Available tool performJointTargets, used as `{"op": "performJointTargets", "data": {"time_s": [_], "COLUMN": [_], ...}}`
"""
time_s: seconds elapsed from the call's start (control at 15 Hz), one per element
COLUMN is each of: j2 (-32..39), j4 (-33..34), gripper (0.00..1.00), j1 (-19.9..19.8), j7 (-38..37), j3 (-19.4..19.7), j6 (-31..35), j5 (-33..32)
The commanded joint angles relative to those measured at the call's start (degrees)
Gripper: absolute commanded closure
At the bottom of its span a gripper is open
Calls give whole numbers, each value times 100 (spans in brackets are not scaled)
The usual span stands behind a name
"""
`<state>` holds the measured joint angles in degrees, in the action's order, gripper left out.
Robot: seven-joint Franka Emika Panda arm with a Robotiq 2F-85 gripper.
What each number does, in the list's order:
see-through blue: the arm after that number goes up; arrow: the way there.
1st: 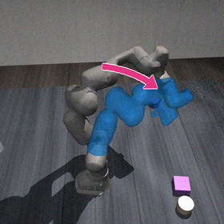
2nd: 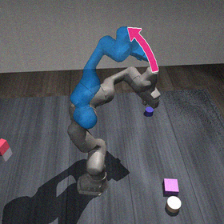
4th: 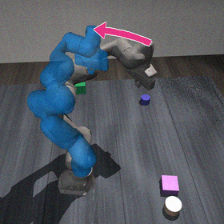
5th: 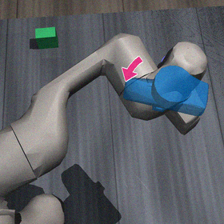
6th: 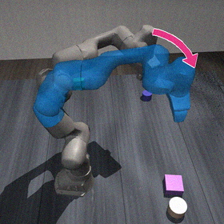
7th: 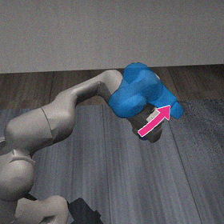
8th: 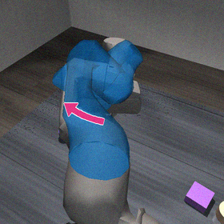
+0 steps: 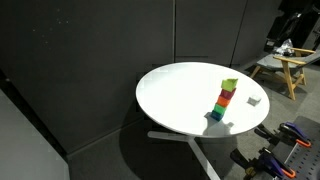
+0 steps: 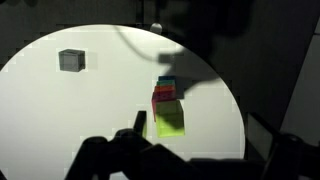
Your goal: Take the purple block off of the stack of blocks
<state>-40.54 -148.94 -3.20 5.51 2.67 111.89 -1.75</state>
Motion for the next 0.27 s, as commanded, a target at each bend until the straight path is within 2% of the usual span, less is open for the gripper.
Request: {"op": "performJointTargets", "data": {"time_s": [0.0, 0.2], "j2": [1, 1], "j4": [9, -3], "gripper": [0, 0], "j1": [44, 45], "j7": [-20, -10], "j3": [37, 40], "j6": [-16, -16], "j5": [-25, -25]}}
